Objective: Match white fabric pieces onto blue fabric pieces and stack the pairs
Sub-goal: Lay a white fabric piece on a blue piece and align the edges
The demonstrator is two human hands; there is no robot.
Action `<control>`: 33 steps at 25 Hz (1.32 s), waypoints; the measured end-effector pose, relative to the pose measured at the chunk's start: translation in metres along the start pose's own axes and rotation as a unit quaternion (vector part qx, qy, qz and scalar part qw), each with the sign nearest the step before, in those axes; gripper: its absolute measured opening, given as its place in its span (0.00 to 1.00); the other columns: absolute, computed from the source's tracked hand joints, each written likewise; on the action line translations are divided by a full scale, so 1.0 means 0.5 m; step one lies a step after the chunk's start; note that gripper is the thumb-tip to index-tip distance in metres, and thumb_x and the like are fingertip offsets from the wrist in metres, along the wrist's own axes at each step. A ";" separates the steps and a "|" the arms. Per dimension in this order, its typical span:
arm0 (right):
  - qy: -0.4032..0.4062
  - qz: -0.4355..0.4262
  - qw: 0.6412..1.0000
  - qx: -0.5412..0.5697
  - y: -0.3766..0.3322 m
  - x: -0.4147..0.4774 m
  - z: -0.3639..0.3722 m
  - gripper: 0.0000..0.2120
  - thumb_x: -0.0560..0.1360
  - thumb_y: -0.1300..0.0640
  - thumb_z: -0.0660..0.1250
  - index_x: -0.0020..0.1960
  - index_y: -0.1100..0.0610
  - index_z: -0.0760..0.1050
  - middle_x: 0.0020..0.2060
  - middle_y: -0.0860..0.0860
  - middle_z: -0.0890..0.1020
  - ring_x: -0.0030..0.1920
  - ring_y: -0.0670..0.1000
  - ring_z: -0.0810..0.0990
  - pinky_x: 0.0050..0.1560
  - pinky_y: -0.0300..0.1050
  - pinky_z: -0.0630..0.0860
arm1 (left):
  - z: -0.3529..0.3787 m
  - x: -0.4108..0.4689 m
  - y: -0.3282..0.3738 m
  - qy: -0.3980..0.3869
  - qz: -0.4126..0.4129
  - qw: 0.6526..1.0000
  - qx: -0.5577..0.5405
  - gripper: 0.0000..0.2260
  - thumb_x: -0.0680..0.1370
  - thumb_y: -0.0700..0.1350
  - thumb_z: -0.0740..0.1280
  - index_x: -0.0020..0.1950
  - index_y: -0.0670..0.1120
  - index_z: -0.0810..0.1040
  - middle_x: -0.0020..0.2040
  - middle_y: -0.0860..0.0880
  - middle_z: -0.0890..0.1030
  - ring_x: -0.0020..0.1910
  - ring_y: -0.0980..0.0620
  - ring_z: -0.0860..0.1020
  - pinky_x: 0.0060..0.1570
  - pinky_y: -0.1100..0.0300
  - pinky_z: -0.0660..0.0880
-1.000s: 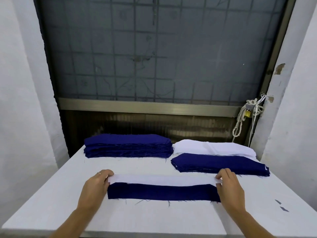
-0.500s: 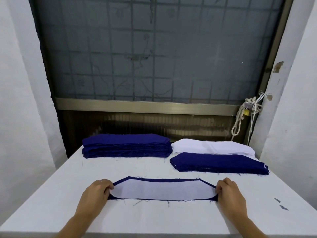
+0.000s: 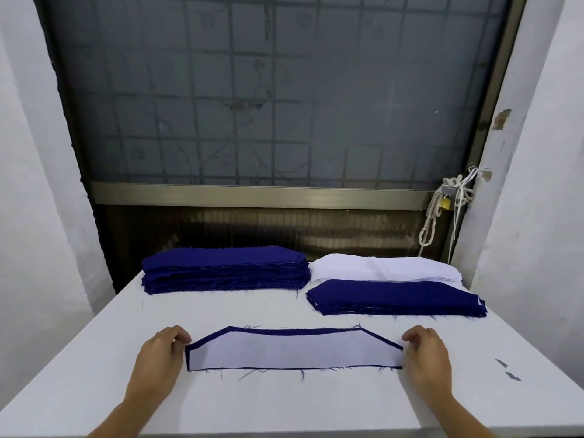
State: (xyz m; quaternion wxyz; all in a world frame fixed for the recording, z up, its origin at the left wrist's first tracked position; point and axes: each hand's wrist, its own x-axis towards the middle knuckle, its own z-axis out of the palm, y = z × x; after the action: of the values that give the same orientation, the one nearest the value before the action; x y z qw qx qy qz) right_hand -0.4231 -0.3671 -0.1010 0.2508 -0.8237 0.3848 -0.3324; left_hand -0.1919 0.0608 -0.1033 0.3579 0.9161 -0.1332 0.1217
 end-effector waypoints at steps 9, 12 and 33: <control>-0.041 -0.025 0.999 0.019 -0.049 0.163 0.006 0.07 0.80 0.63 0.65 0.50 0.51 0.76 0.45 0.47 0.80 0.48 0.48 0.79 0.47 0.45 0.80 | 0.069 0.131 0.230 -0.094 0.141 0.985 0.046 0.08 0.81 0.44 0.66 0.50 0.59 0.74 0.38 0.59 0.78 0.33 0.56 0.76 0.29 0.69 0.68; -0.084 -0.038 0.996 -0.020 -0.058 0.266 0.028 0.08 0.81 0.60 0.63 0.57 0.51 0.77 0.54 0.48 0.80 0.56 0.48 0.77 0.59 0.47 0.79 | 0.149 0.201 0.341 -0.162 0.180 0.970 0.027 0.06 0.80 0.48 0.67 0.49 0.60 0.75 0.40 0.59 0.79 0.38 0.59 0.77 0.34 0.66 0.73; -0.271 -0.136 0.947 -0.109 -0.011 0.590 0.162 0.08 0.80 0.45 0.62 0.48 0.45 0.78 0.64 0.40 0.73 0.69 0.47 0.62 0.68 0.50 0.61 | 0.618 0.395 0.748 -0.304 0.319 0.894 0.078 0.10 0.77 0.56 0.72 0.53 0.52 0.82 0.62 0.53 0.76 0.63 0.51 0.69 0.64 0.52 0.69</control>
State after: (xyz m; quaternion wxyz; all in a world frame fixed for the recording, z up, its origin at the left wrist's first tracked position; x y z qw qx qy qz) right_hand -0.2181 -0.5874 -0.0455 0.2067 -0.9495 0.2207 -0.0840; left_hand -0.0919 -0.4479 -0.0281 0.1695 0.8417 -0.5107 -0.0454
